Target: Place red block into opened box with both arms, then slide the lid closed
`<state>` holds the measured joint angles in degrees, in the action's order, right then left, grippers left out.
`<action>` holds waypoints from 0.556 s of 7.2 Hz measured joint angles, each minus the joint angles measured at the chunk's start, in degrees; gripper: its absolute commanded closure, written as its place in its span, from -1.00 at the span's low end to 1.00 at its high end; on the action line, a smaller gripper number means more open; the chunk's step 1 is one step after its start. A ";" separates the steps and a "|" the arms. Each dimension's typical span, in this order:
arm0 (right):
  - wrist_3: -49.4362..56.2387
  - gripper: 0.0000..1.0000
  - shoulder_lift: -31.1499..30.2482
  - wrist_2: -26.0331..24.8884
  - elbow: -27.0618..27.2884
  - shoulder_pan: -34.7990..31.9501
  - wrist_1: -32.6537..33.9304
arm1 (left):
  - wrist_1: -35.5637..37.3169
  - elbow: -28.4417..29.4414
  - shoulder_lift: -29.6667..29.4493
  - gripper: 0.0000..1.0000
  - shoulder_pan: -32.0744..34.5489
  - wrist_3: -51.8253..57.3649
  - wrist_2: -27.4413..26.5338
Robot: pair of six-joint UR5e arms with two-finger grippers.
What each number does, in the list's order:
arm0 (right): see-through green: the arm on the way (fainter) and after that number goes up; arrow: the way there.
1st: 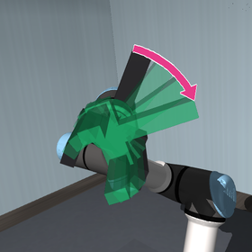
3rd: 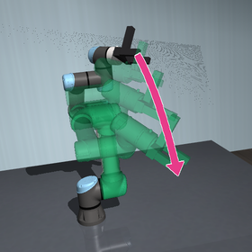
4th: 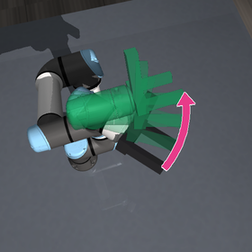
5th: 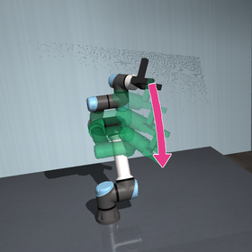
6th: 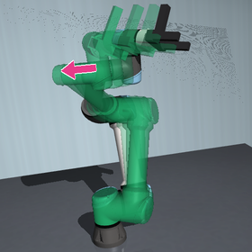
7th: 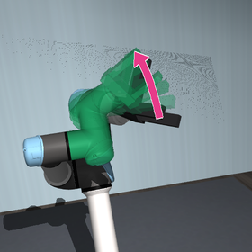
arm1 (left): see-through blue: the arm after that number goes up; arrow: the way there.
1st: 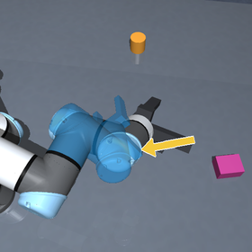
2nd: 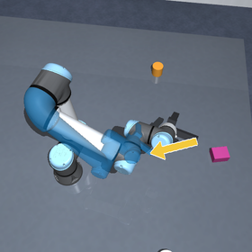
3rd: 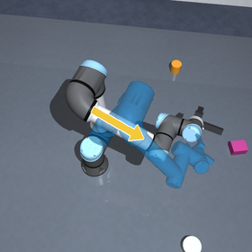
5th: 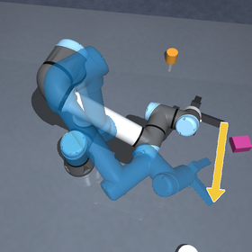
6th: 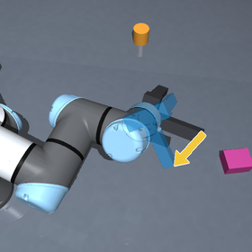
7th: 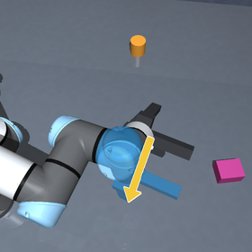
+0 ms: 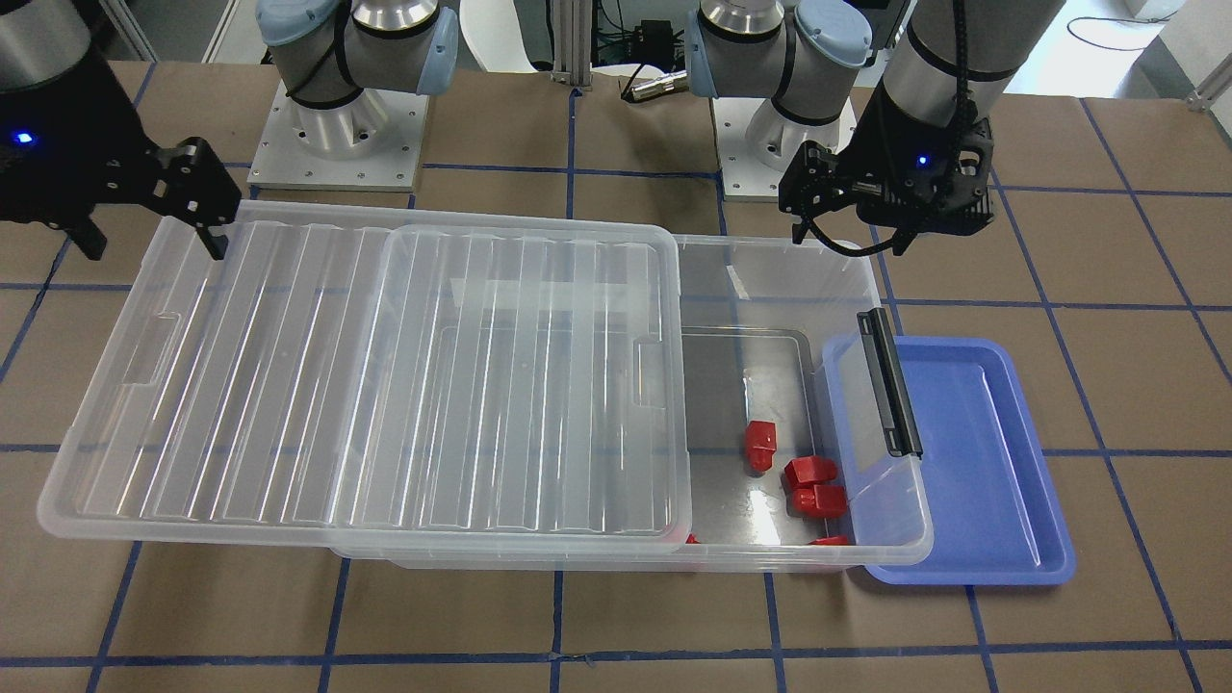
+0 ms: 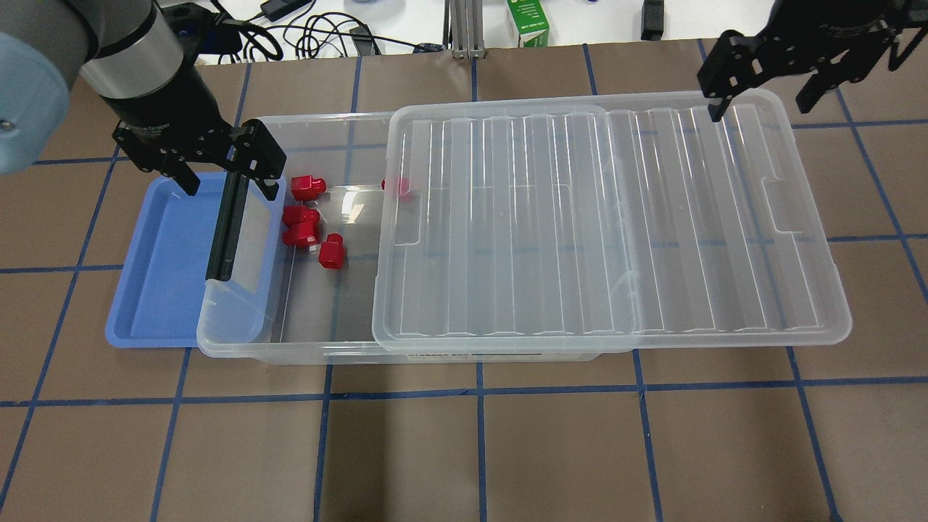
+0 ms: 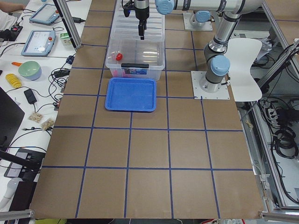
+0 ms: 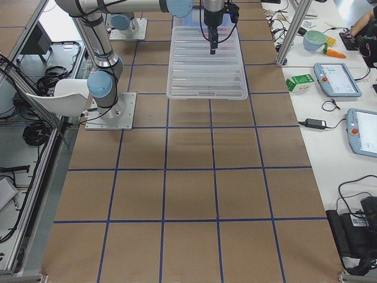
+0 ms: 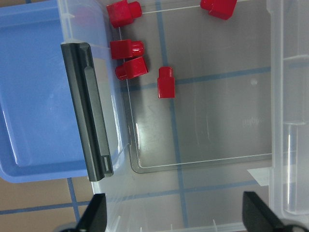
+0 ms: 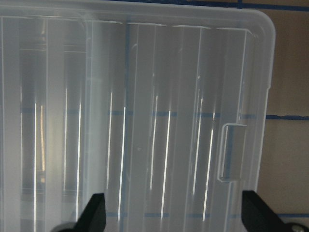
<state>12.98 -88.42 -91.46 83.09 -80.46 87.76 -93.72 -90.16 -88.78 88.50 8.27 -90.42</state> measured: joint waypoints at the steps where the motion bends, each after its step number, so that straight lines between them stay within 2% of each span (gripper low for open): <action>1: 6.31 -1.00 -0.41 0.21 0.16 4.79 -0.39 | -0.38 -0.94 1.08 -1.00 0.00 -0.06 1.02; 4: 21.46 -1.00 -0.44 2.84 2.50 17.51 1.47 | -0.84 -2.57 2.86 -1.00 -0.05 0.20 3.07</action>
<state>34.44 -88.87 -88.62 85.59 -62.96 89.23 -94.55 -92.73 -85.93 88.45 8.47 -87.35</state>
